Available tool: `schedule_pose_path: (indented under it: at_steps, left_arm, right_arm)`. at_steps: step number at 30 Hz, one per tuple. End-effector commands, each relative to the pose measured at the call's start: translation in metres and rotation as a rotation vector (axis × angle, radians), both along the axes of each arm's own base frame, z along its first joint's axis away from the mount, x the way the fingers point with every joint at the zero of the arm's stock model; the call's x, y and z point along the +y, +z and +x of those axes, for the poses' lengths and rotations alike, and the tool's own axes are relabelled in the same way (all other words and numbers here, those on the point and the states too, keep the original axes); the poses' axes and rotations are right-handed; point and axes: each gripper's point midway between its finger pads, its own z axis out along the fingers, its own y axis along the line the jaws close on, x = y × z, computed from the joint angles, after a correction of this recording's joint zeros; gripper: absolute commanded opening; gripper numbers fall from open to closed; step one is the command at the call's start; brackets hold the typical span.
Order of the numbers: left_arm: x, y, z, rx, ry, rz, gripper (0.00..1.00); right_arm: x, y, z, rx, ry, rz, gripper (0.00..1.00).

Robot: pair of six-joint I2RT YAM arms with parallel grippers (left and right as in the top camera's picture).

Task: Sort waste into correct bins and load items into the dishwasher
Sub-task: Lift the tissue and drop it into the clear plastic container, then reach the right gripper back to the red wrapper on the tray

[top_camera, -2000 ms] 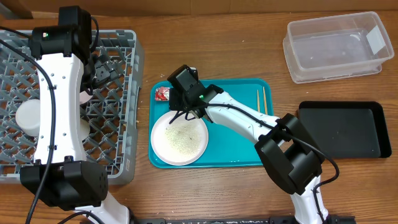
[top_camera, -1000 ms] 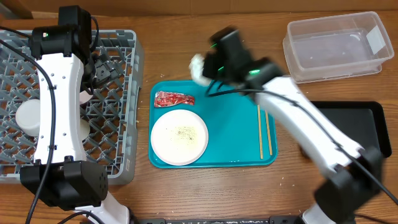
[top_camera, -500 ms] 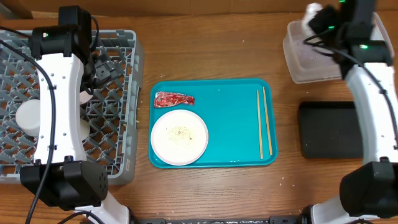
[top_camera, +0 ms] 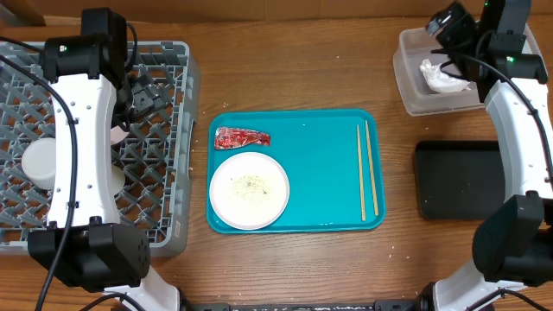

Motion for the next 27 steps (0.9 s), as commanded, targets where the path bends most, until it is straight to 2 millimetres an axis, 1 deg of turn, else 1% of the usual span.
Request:
schedule_pose_path:
  at_steps: [1,2,3,5,7,10,12,13,14,15,16,17,19,21,22,24,25,27]
  left_arm:
    - [0.002,0.010,-0.003,-0.036,0.029,-0.002,1.00]
    - [0.002,0.010,-0.003,-0.036,0.029,-0.002,1.00]
    - [0.002,0.010,-0.003,-0.036,0.029,-0.002,1.00]
    - [0.002,0.010,-0.003,-0.036,0.029,-0.002,1.00]
    - [0.002,0.010,-0.003,-0.036,0.029,-0.002,1.00]
    - [0.002,0.010,-0.003,-0.036,0.029,-0.002,1.00]
    - [0.002,0.010,-0.003,-0.036,0.029,-0.002,1.00]
    - [0.002,0.010,-0.003,-0.036,0.029,-0.002,1.00]
    - [0.002,0.010,-0.003,-0.036,0.029,-0.002,1.00]
    - [0.002,0.010,-0.003,-0.036,0.029,-0.002,1.00]
    - [0.002,0.010,-0.003,-0.036,0.029,-0.002,1.00]
    - [0.002,0.010,-0.003,-0.036,0.029,-0.002,1.00]
    - [0.002,0.010,-0.003,-0.036,0.029,-0.002,1.00]
    - [0.002,0.010,-0.003,-0.036,0.029,-0.002,1.00]
    - [0.002,0.010,-0.003,-0.036,0.029,-0.002,1.00]
    - [0.002,0.010,-0.003,-0.036,0.029,-0.002,1.00]
    - [0.002,0.010,-0.003,-0.036,0.029,-0.002,1.00]
    - [0.002,0.010,-0.003,-0.036,0.029,-0.002,1.00]
  right_arm:
    - [0.070,0.015,-0.013,-0.020,0.302,0.237,1.00]
    - [0.080,0.016,-0.017,-0.019,0.345,0.261,1.00]
    - [0.095,0.016,-0.021,-0.015,0.404,0.277,1.00]
    - [0.118,0.010,-0.028,0.001,0.480,0.249,1.00]
    - [0.141,-0.001,-0.035,0.022,0.544,0.175,1.00]
    - [0.177,-0.026,-0.042,0.091,0.574,0.076,1.00]
    - [0.207,-0.043,-0.047,0.122,0.614,0.035,1.00]
    - [0.228,-0.053,-0.050,0.134,0.650,0.022,1.00]
    - [0.255,-0.064,-0.056,0.140,0.712,0.012,1.00]
    - [0.276,-0.074,-0.062,0.140,0.769,-0.004,1.00]
    - [0.289,-0.080,-0.066,0.141,0.802,-0.013,1.00]
    - [0.306,-0.088,-0.072,0.145,0.840,-0.019,1.00]
    - [0.331,-0.100,-0.081,0.153,0.885,-0.018,1.00]
    - [0.352,-0.110,-0.091,0.177,0.890,0.011,1.00]
    - [0.361,-0.115,-0.095,0.207,0.858,0.047,1.00]
    - [0.368,-0.122,-0.100,0.262,0.779,0.104,1.00]
    - [0.375,-0.126,-0.105,0.318,0.694,0.170,1.00]
    - [0.380,-0.127,-0.109,0.353,0.640,0.217,1.00]
